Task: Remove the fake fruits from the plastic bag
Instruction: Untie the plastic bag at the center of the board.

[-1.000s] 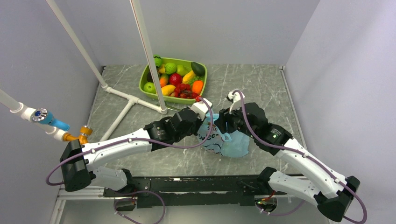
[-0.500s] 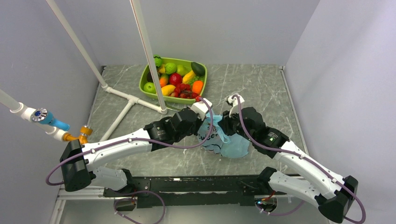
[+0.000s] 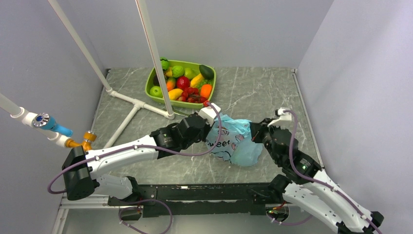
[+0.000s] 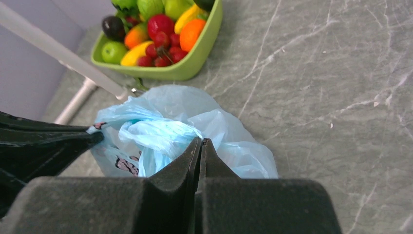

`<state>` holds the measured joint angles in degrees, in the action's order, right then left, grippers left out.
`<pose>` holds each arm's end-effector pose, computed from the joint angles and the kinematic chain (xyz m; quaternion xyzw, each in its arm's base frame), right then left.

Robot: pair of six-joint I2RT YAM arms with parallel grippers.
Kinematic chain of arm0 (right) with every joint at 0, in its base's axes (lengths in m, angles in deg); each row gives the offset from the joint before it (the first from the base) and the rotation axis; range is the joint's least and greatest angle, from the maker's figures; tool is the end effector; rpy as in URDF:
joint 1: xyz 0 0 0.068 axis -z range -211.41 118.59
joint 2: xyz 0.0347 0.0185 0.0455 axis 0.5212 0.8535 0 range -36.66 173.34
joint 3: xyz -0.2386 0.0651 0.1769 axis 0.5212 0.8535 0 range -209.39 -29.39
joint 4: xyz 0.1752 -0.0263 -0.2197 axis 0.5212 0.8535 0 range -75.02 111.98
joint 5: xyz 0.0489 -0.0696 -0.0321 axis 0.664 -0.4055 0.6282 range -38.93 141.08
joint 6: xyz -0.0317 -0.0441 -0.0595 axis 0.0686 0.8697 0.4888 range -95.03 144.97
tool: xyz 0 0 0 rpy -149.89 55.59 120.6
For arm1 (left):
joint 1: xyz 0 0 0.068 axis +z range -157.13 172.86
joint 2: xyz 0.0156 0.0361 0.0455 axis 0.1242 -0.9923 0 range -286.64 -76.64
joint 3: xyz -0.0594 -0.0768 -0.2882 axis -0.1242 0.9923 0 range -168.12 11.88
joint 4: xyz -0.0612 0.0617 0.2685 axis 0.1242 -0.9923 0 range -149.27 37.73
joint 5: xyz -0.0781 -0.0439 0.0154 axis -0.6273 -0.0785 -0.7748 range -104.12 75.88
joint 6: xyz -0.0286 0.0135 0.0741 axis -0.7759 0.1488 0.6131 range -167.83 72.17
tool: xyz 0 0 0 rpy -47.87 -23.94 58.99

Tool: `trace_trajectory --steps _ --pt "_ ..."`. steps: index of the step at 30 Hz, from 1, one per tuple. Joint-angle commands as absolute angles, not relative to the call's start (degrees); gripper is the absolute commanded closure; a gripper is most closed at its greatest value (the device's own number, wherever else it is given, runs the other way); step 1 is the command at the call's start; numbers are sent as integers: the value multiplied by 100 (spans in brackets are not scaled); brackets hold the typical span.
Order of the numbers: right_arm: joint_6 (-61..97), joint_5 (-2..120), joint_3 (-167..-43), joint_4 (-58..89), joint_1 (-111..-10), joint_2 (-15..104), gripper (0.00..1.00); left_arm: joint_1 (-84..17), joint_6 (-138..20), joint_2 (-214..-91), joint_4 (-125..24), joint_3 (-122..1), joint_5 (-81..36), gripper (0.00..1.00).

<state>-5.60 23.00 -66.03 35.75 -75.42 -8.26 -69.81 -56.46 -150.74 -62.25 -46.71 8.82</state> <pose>0.1287 0.0788 0.3227 0.0621 0.7694 0.2172 0.5975 0.1787 -0.2868 0.3253 0.2820 0.7865 -0.1682 0.5230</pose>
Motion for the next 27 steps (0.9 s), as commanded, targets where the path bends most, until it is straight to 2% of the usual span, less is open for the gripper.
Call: trace_trajectory --steps 1,2,6,7,10,12,14,15,19,23,24,27 --pt "-584 2247 -6691 3436 -7526 -560 100 -6971 -5478 -14800 -5920 -4602 789 100" --pt "-524 2295 -6771 3493 -7522 -477 100 -6971 -5426 -14774 -5882 -4582 689 97" --pt "-219 2674 -6908 3369 -7525 -430 100 -6971 -5275 -14689 -5790 -4583 316 53" --pt "-140 2856 -6885 3269 -7524 -463 100 -6971 -5231 -14668 -5776 -4593 214 45" --pt "84 3325 -6837 3060 -7525 -496 100 -6904 -5073 -14661 -5777 -4679 -102 29" --pt "218 3674 -6898 3083 -7527 -444 100 -6645 -5062 -14772 -5860 -4853 -707 14" --pt "320 3908 -6979 3242 -7527 -383 100 -6179 -5273 -15004 -6071 -5138 -1344 3" --pt "371 3961 -7003 3310 -7527 -366 100 -5951 -5353 -15147 -6201 -5318 -1696 2" --pt "358 3934 -6979 3387 -7526 -474 100 -5759 -5193 -15638 -6629 -5828 -2373 14" --pt "347 3996 -6838 3257 -7535 -577 100 -5794 -5163 -15620 -6364 -5677 -3101 9" --pt "371 4006 -6859 3260 -7527 -549 100 -5818 -5137 -15637 -6413 -5707 -3092 6" --pt "448 4073 -6973 3333 -7524 -393 100 -5825 -5074 -15759 -6569 -5807 -2906 6"
